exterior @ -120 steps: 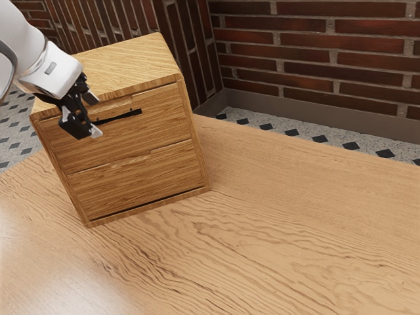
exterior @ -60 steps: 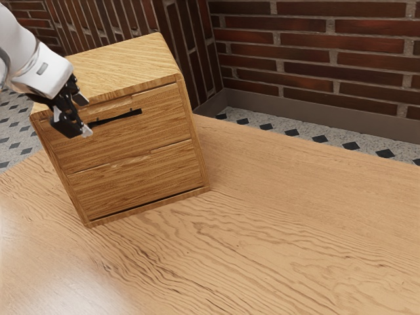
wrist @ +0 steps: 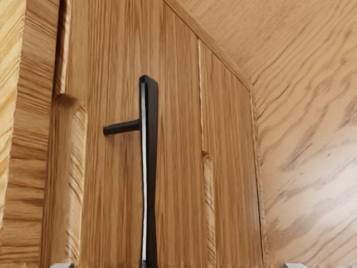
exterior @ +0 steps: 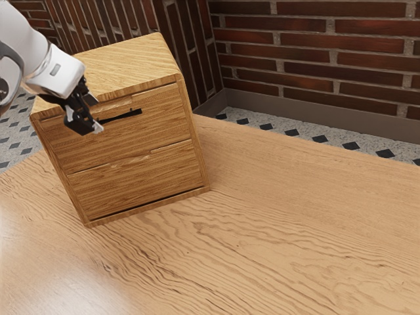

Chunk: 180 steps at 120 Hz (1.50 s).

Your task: Pull the drawer handle with one arm to open the drawer

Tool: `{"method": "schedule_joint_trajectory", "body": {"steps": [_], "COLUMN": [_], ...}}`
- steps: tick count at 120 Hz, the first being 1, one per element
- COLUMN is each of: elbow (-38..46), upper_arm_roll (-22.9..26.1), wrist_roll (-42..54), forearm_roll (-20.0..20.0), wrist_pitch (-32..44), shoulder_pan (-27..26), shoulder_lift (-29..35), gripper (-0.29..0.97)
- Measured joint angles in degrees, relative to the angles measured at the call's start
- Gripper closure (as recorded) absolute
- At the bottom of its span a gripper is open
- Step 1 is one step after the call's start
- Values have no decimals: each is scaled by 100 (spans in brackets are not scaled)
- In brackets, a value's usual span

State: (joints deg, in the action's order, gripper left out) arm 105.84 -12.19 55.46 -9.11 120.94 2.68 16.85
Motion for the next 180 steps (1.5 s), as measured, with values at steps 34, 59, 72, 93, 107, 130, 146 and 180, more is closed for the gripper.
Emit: {"method": "schedule_joint_trajectory", "body": {"steps": [34, 59, 72, 93, 107, 130, 146, 180], "elbow": [-63, 83, 131, 117, 116, 139, 164, 292], "upper_arm_roll": [-38, 180, 181, 150, 33, -33, 15, 353], "wrist_roll": [-71, -144, -183, -226, -249, -292, -323, -372], "forearm_roll": [27, 1, -5, -14, -11, -3, -3, -18], "wrist_pitch": [187, 250, 256, 236, 244, 259, 267, 159], "shoulder_pan": [16, 13, 25, 64, 61, 69, 71, 57], "shoulder_lift": [-343, -357, -355, -307, -327, -380, -394, -200], "gripper": [23, 23, 22, 23, 23, 22, 22, 22]}}
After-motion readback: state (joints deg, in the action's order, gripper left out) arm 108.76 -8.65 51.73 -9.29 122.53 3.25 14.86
